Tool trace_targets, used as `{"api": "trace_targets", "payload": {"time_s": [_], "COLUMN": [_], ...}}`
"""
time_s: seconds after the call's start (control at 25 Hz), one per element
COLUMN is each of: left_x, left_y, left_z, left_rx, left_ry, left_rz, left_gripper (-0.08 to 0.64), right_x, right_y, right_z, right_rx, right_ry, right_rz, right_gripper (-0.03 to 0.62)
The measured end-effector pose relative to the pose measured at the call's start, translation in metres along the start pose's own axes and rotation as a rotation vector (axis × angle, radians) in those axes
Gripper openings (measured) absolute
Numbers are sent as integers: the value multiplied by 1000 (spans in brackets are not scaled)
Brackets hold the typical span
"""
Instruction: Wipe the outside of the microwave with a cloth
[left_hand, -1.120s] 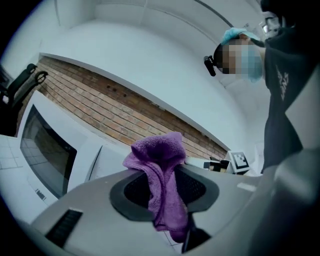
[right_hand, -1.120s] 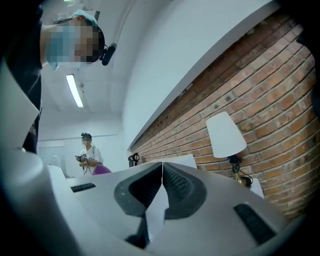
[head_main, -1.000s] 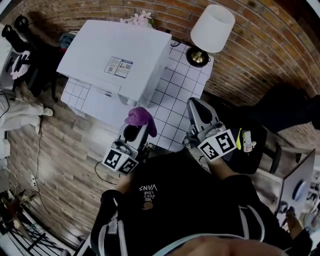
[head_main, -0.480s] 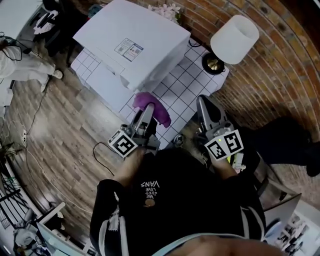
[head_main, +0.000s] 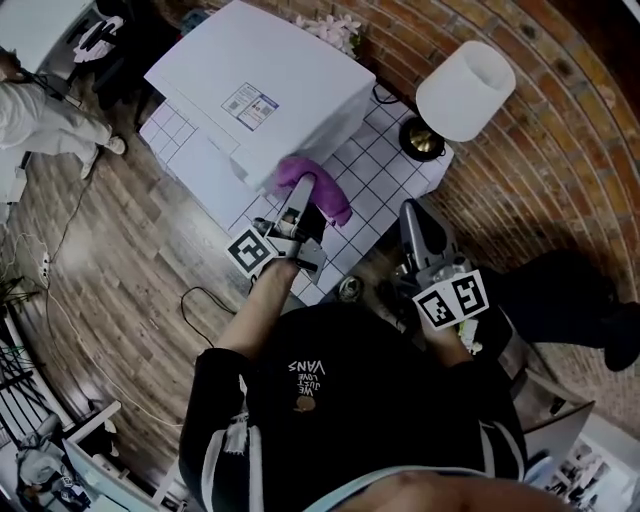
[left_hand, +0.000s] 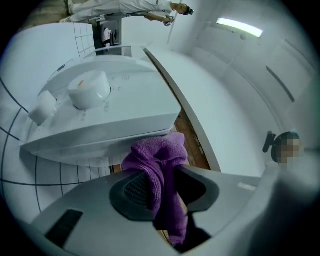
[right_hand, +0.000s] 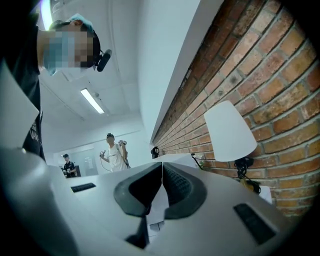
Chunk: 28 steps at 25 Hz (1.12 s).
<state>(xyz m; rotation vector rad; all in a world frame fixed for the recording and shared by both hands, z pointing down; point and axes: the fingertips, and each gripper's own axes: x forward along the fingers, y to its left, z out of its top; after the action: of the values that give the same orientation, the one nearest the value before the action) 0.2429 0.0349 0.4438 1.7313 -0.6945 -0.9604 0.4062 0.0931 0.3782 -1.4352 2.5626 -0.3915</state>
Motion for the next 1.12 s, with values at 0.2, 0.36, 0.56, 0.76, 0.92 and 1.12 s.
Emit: {"api": "trace_targets", "payload": {"time_s": [0.2,0.36,0.56,0.76,0.92,1.12], "left_x": [52,102,158,187,184,147], "left_y": [17,27,43,57,60,28], "left_z": [-11,-26,-46,-63,-71,-81], "left_rx": [-30,-76,-107,-113,-85,-162], "left_ry": [32,45,65,90,113,120], "left_rz": [-45,-94,-106,-70,-45,-105], "left_gripper": [130,130,130,130,130,130], "right_x": [-15,-33,-53,-66,-67,-54], "right_y": [-22,-42,-62,-76,-78,-69], "right_z": [1,3,6,8,7,4], "right_rx": [-5,-5,-2,0,8,16], "right_ry": [1,5,3,-2,2,7], "right_rz": [-57,-120,-184,-223,-219,-169], "right_gripper": [0,0,0,0,0,0]}}
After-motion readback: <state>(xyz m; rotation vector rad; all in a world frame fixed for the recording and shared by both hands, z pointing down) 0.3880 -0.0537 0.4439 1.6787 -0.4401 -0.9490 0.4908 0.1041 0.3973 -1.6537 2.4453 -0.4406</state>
